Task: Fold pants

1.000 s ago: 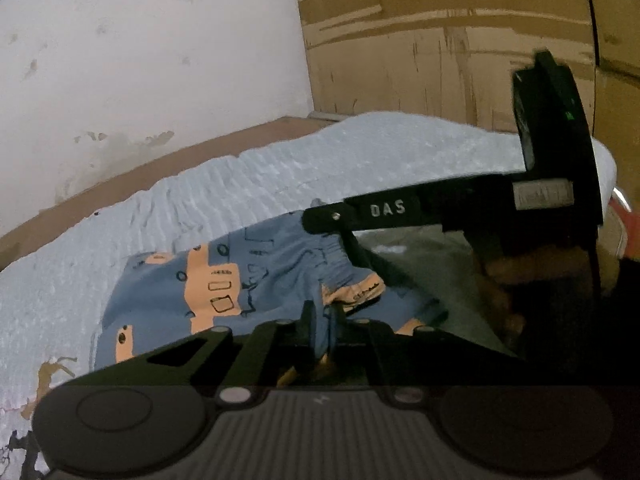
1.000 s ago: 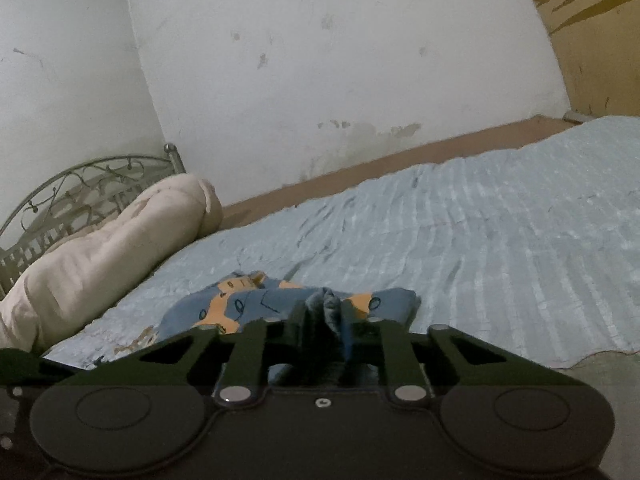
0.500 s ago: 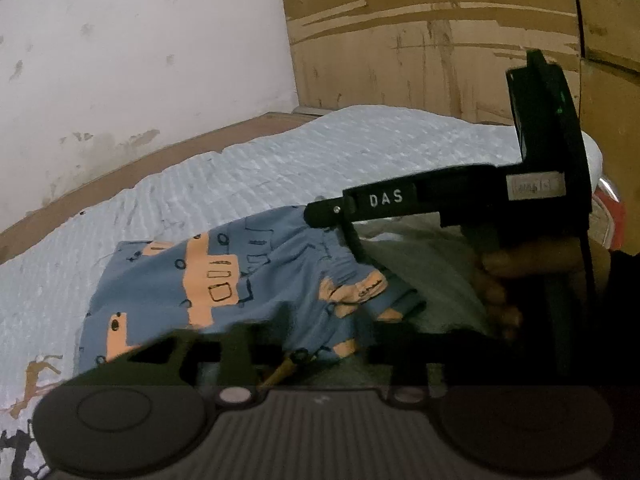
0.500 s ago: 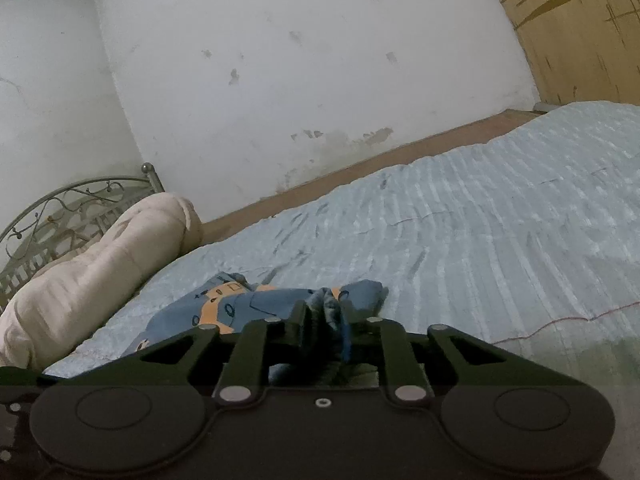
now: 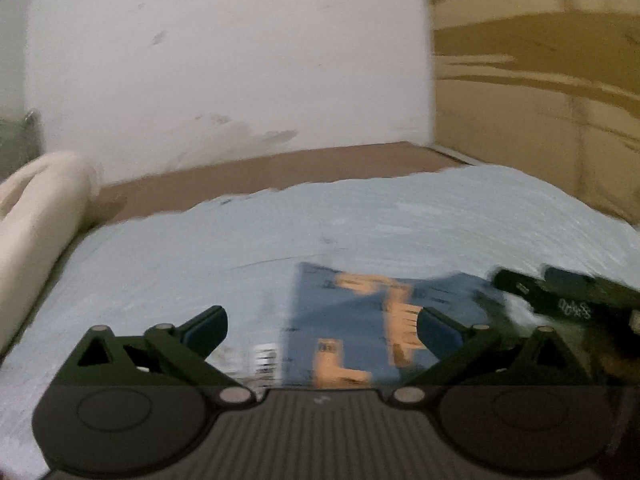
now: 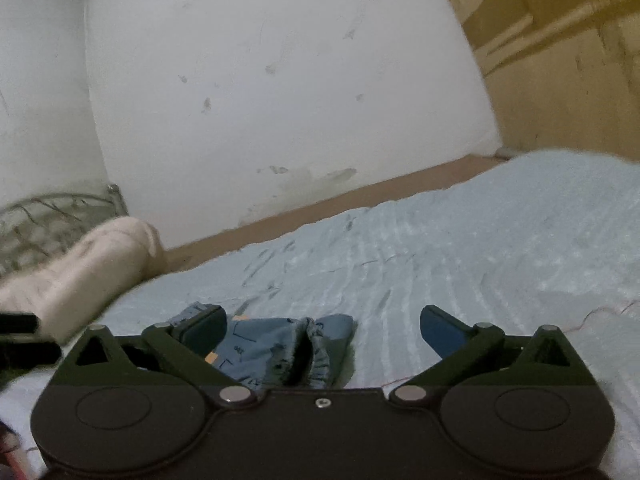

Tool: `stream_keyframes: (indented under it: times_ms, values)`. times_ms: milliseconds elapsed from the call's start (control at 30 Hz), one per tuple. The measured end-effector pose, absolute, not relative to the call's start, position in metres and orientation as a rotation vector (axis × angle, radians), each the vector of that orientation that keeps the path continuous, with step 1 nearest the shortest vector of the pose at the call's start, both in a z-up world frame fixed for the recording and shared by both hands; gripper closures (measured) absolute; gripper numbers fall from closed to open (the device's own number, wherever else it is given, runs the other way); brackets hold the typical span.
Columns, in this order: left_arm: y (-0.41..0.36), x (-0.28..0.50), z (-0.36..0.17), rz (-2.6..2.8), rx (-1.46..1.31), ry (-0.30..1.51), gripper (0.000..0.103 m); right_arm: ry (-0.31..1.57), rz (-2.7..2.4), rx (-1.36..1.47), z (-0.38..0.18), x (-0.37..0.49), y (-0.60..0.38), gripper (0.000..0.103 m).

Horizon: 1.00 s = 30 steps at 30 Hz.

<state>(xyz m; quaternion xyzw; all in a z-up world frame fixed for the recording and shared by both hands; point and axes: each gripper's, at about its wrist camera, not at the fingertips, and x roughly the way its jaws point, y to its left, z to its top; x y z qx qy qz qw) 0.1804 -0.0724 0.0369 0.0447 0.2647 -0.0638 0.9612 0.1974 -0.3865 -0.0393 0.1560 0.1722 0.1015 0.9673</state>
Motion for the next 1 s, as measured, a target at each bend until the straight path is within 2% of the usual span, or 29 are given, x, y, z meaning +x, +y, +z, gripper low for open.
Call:
stream_keyframes:
  times_ms: [233, 500, 733, 1000]
  values:
    - [-0.035, 0.234, 0.008, -0.083, -0.046, 0.636, 0.001, 0.452, 0.1, 0.186, -0.034, 0.21, -0.339, 0.001]
    - [-0.039, 0.233, -0.053, -0.127, -0.071, 0.729, 0.001, 0.499, 0.016, 0.056, -0.053, 0.205, -0.323, 0.001]
    - [-0.027, 0.201, -0.069, -0.167, -0.064, 0.663, 0.001, 0.434, 0.062, 0.007, -0.075, 0.151, -0.333, 0.001]
    - [-0.026, 0.199, -0.073, -0.174, -0.066, 0.633, 0.001, 0.378, 0.067, 0.034, -0.086, 0.145, -0.334, 0.001]
